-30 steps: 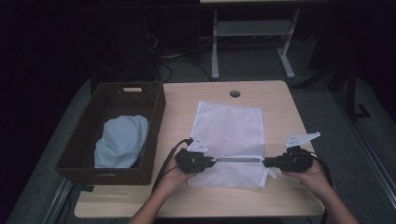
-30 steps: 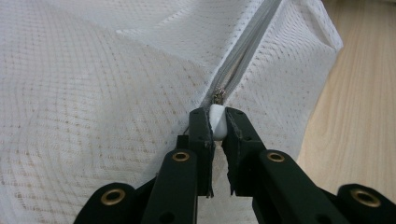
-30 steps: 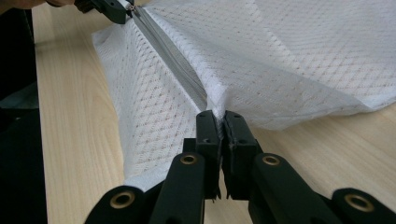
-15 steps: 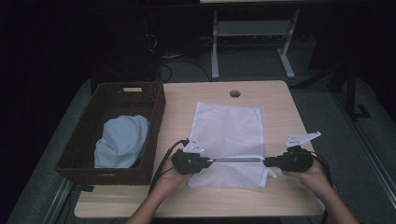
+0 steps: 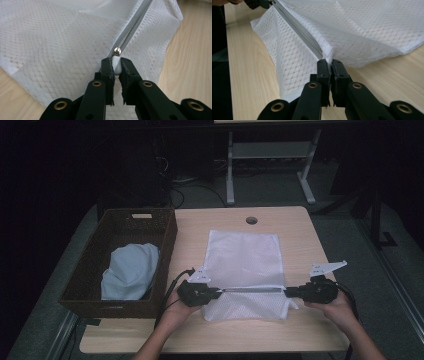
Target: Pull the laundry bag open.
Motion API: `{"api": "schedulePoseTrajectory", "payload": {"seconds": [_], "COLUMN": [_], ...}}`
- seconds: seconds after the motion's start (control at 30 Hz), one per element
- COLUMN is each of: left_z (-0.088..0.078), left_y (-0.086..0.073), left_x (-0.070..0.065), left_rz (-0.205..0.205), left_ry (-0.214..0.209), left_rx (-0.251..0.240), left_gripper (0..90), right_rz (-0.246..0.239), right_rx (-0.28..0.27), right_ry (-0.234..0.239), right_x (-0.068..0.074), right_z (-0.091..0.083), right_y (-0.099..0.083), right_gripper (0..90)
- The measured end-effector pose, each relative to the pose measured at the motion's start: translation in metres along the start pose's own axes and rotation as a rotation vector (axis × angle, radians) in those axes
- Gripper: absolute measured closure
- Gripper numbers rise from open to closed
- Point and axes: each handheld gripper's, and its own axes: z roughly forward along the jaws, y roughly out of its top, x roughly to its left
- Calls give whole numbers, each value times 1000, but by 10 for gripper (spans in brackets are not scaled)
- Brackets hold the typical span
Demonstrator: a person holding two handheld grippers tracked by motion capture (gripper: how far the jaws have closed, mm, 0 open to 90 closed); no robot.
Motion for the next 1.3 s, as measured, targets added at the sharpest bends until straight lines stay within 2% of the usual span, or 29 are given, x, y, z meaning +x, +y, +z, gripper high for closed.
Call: {"api": "schedulePoseTrajectory", "payload": {"seconds": [0.77,0.83,0.97,1.3], "left_z": [-2,-2,-4,-10], "left_y": [-5,-6,-7,-9], "left_x": [5,5,8,8], "left_rz": [-25,-22,-40,-66], "left_ry": [18,26,40,82], "left_rx": [24,32,35,49], "left_gripper": [821,821,821,821], "right_rz": [14,12,6,22], "right_rx": [10,15,25,29], "right_ry": [-42,-50,-65,-79], "right_x": [-9,-9,-10,-17], "right_z": [-4,-4,-4,-7], "right_y": [-4,-4,-5,-8], "right_gripper": [856,856,856,856]}}
